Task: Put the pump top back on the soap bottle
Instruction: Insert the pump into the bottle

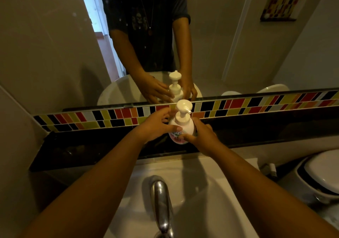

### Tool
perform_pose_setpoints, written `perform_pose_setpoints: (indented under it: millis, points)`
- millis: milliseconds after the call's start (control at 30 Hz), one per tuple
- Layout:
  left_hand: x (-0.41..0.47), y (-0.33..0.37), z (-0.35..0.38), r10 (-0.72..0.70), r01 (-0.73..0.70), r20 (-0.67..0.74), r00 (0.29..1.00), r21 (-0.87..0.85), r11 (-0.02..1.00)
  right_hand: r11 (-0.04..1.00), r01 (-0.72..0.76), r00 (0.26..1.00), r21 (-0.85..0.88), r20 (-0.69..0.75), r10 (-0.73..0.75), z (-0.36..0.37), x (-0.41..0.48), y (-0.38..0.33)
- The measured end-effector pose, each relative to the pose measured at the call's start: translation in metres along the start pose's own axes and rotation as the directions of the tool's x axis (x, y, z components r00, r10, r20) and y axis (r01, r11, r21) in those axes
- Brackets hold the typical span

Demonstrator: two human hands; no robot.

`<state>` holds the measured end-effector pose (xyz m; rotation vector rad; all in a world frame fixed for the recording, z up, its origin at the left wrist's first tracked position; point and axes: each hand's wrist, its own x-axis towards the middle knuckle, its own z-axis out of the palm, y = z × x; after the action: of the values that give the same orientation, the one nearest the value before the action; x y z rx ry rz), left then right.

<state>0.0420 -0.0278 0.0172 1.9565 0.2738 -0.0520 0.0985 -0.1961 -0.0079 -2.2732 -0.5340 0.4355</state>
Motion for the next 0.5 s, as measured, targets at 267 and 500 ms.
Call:
perform_pose_setpoints:
  millis: [267, 500]
  points:
    - [0.004, -0.004, -0.006, -0.036, 0.024, 0.068, 0.997, 0.176, 0.984, 0.998, 0.051, 0.984, 0.047, 0.169, -0.058, -0.032, 0.001, -0.012]
    - [0.007, -0.009, -0.006, -0.047, 0.040, 0.076, 0.996, 0.086, 0.996, 0.982, 0.145, 0.976, 0.120, 0.147, -0.162, -0.045, 0.000, -0.034]
